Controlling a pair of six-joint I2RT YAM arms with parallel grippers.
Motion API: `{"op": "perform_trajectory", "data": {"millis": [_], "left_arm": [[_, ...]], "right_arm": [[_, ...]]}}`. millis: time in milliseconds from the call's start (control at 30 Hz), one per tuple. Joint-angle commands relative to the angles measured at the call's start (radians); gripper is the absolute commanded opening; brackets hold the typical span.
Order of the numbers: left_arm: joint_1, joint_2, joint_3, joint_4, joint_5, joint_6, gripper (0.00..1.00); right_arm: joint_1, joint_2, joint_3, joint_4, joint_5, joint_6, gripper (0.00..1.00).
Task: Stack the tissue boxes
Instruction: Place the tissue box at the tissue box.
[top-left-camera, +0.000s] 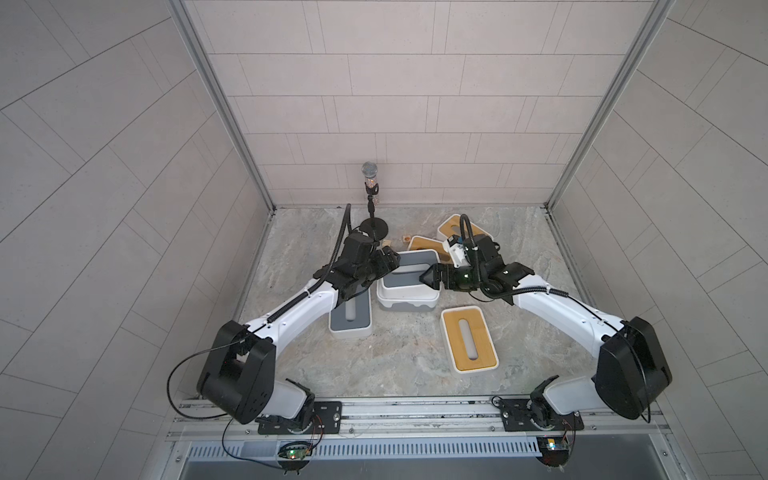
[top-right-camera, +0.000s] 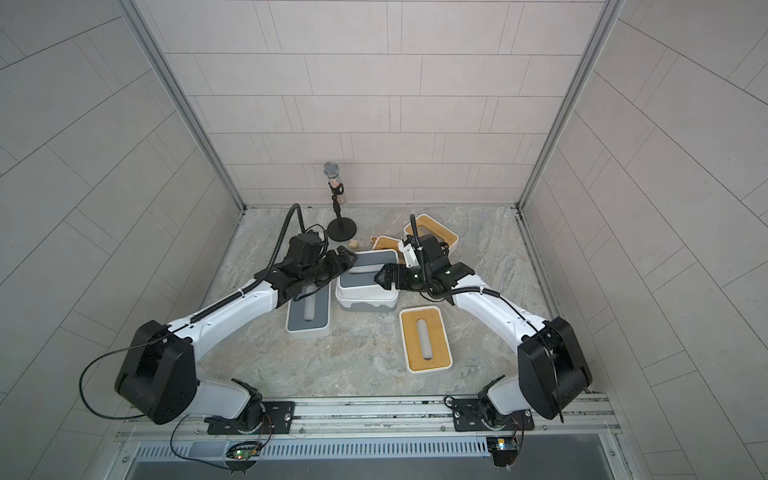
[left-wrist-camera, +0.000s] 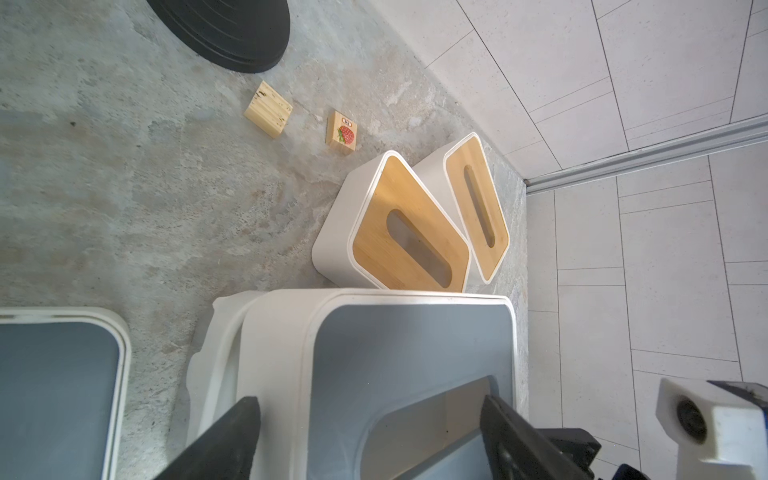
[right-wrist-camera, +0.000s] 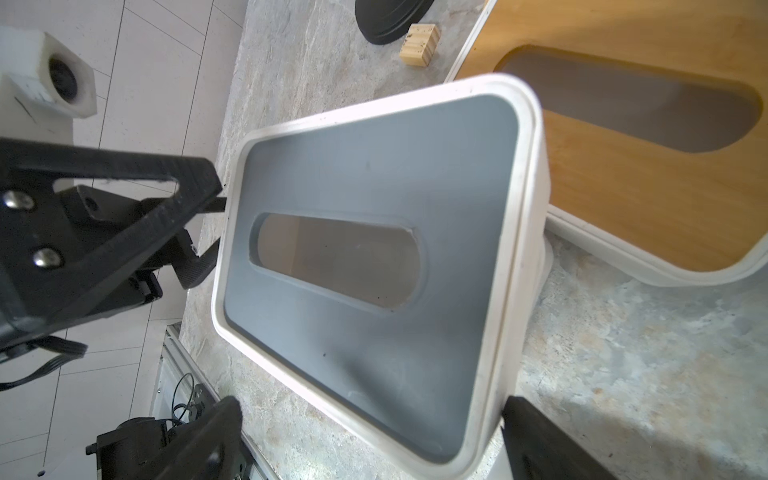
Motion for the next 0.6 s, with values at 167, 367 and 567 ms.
{"op": "perform_trajectory", "data": {"millis": [167,367,567], "left_arm": [[0.026,-0.004,0.038,-0.083,-0.012,0.064,0.89],[0.030,-0.009,0.046,-0.098,-0.008,0.077,0.89],[0.030,-0.001,0.060,-0.097,0.014,0.079,0.89]], "right_arm": [[0.024,-0.042,-0.024,0.043,-0.003,0.048,0.99],[0.020,-0.067,-0.027,0.027,0.066,0.014,0.99],[0.020,-0.046,0.012,-0.007,0.094,-0.009,0.99]]}}
